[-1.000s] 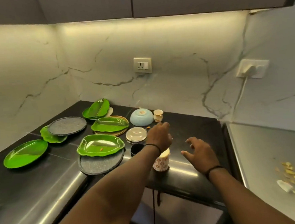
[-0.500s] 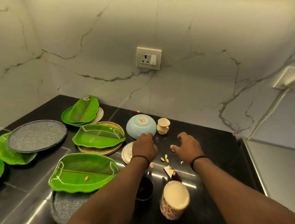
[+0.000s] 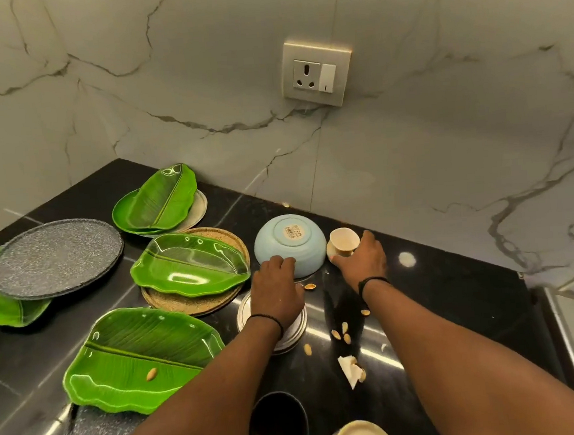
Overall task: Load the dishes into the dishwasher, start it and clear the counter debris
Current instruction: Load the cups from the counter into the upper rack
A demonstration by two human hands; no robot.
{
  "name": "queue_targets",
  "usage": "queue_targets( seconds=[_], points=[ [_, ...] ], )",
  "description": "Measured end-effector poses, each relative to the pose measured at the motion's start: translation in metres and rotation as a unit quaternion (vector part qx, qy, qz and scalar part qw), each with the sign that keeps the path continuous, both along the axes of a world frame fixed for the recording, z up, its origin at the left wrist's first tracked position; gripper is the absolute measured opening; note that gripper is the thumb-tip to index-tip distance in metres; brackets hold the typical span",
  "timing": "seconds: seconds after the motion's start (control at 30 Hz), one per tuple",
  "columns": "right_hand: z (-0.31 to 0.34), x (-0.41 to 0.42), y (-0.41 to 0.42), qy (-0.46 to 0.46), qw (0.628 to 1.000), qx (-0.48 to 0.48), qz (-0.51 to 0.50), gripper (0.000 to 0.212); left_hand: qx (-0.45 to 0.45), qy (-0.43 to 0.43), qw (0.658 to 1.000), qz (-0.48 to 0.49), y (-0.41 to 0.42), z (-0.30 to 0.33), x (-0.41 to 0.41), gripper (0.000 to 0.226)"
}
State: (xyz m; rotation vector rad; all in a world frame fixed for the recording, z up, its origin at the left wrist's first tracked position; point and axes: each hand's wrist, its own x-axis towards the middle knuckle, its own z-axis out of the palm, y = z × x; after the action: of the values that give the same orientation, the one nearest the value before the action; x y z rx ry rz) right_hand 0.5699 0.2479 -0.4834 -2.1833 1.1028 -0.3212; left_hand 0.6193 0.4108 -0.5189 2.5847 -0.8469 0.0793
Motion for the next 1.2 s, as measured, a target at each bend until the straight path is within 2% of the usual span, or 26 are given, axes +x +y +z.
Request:
queue_targets(
  seconds=[0.1, 0.27, 0.37, 0.47, 0.63, 0.8, 1.0, 1.1, 1.2],
  points=[
    [-0.013, 0.018, -0.016, -0.008, 0.999, 0.035, -0.009, 0.086, -0.005, -0.016, 1.0, 0.006, -0.007, -0.001, 0.009, 0.05],
    [-0.026, 0.026, -0.031, -0.065, 0.994, 0.092, -0.003, 0.065, 0.009, -0.011, 1.0, 0.002, -0.022, 0.007, 0.015, 0.054],
    [-0.028, 0.019, -0.026, -0.109, 0.989, 0.102, 0.0, 0.062, 0.021, -0.011, 1.0, -0.001, -0.029, 0.014, 0.018, 0.055],
    [-0.025, 0.003, -0.027, -0.141, 0.985, 0.095, 0.015, 0.061, 0.015, 0.024, 1.0, 0.003, -0.037, 0.021, 0.013, 0.052],
    [-0.006, -0.038, -0.027, -0.136, 0.986, 0.083, 0.054, 0.06, -0.059, 0.11, 0.992, -0.007, -0.048, 0.039, -0.014, 0.042],
    [0.031, -0.105, -0.029, -0.119, 0.99, 0.075, 0.032, 0.062, -0.108, 0.098, 0.982, -0.123, -0.069, 0.074, -0.05, 0.049],
    [0.092, -0.201, -0.044, -0.133, 0.991, -0.005, -0.027, 0.045, -0.127, 0.035, 0.954, -0.27, -0.119, 0.126, -0.115, 0.042],
    [0.104, -0.297, -0.051, -0.101, 0.99, -0.035, -0.096, 0.048, -0.103, 0.047, 0.927, -0.358, -0.149, 0.128, -0.195, 0.036],
    [0.1, -0.422, -0.039, -0.081, 0.978, -0.019, -0.19, 0.051, -0.085, 0.101, 0.884, -0.448, -0.165, 0.116, -0.308, 0.032]
  ],
)
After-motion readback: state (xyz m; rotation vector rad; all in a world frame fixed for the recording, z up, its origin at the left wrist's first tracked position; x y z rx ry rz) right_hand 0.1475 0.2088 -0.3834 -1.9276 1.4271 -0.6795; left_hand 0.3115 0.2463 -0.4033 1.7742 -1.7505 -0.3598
